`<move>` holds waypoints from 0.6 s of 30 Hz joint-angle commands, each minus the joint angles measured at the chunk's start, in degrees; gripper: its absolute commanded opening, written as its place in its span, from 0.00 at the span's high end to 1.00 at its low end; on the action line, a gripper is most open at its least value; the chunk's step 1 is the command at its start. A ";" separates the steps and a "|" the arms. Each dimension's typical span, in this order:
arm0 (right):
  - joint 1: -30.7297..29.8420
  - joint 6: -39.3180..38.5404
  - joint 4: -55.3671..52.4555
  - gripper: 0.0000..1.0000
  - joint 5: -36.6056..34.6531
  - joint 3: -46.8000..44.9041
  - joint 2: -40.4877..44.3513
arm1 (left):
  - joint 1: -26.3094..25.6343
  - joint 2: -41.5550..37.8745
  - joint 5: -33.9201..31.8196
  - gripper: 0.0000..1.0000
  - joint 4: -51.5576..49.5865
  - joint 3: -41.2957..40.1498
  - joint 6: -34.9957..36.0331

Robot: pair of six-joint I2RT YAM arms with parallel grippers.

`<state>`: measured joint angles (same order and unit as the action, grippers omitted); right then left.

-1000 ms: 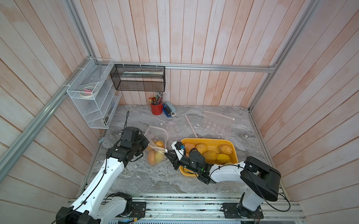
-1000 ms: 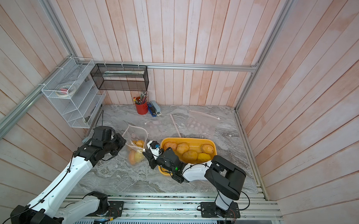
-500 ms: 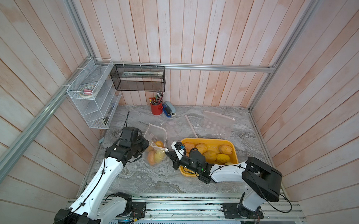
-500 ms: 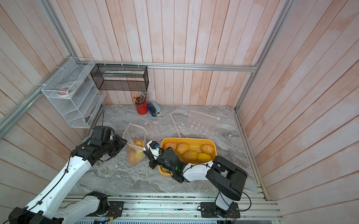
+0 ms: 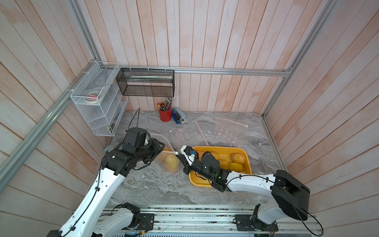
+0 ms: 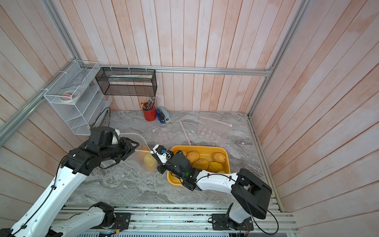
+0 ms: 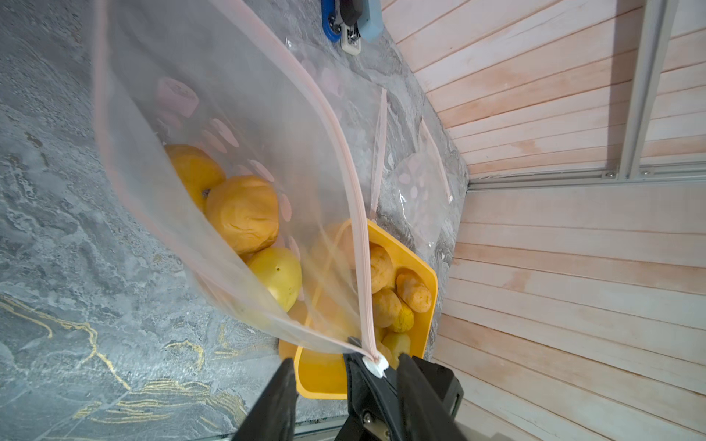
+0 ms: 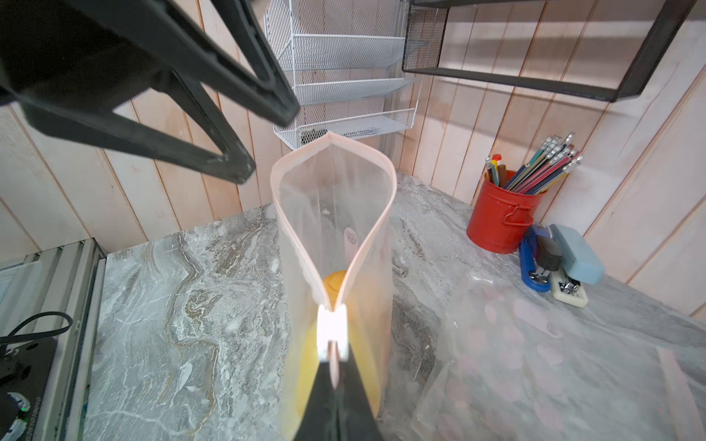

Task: Put the potatoes into a zipper bag and zip it
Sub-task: Zip the zipper on the zipper food storage bag.

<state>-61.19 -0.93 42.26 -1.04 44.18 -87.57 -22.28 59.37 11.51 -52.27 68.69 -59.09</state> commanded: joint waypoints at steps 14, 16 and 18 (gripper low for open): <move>0.18 -0.35 3.04 1.00 0.24 -1.55 -1.06 | -10.94 6.98 -4.62 0.56 -5.16 2.51 -7.54; 0.09 -0.16 3.08 1.00 0.68 -1.56 -1.28 | -10.94 6.46 -3.97 0.55 -4.09 2.18 -7.70; -0.22 -0.25 3.41 1.00 1.04 -1.72 -1.45 | -10.94 6.41 -3.83 0.55 -3.90 2.43 -7.58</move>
<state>-61.19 -1.32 43.51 -0.93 43.18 -88.20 -33.12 66.70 8.51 -56.18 69.30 -66.06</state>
